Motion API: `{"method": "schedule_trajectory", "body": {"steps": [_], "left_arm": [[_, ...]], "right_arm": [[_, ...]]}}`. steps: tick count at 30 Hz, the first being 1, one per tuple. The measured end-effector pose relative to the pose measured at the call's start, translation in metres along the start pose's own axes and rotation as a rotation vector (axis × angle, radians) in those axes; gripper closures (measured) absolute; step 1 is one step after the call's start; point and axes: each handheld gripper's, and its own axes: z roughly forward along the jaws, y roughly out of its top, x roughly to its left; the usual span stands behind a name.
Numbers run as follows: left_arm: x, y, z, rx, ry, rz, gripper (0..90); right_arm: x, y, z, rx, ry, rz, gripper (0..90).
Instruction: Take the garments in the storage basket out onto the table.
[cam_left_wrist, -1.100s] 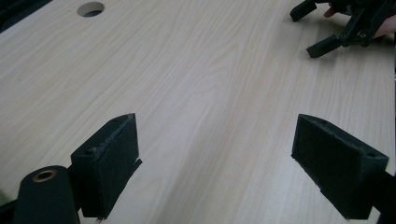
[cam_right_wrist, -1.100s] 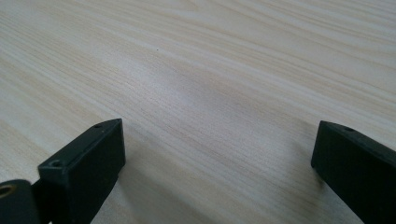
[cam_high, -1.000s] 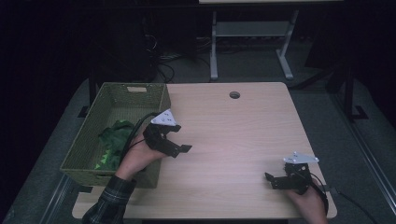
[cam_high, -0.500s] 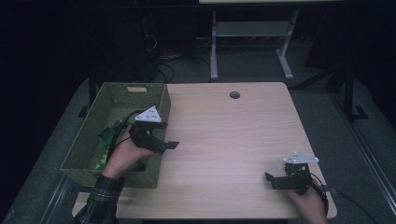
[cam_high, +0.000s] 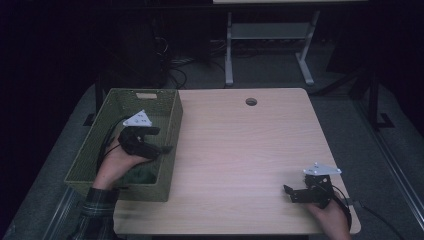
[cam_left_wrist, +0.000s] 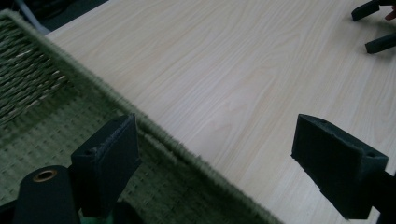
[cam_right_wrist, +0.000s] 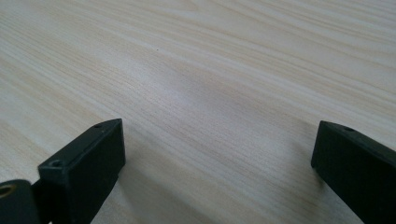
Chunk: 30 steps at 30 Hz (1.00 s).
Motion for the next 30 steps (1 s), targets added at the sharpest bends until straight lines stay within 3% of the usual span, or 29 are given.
{"method": "schedule_trajectory", "body": {"steps": [8,21,30], "left_arm": [[0.017,-0.013,-0.017,0.000,0.062,-0.036,14.4],[0.037,-0.038,-0.032,0.054,0.143,-0.067,17.6],[0.044,-0.054,-0.028,0.140,0.164,-0.040,37.7]], "right_arm": [[0.000,0.000,0.000,0.000,0.000,0.000,2.7],[0.000,0.000,0.000,0.000,0.000,0.000,2.7],[0.000,0.000,0.000,0.000,0.000,0.000,2.7]]}}
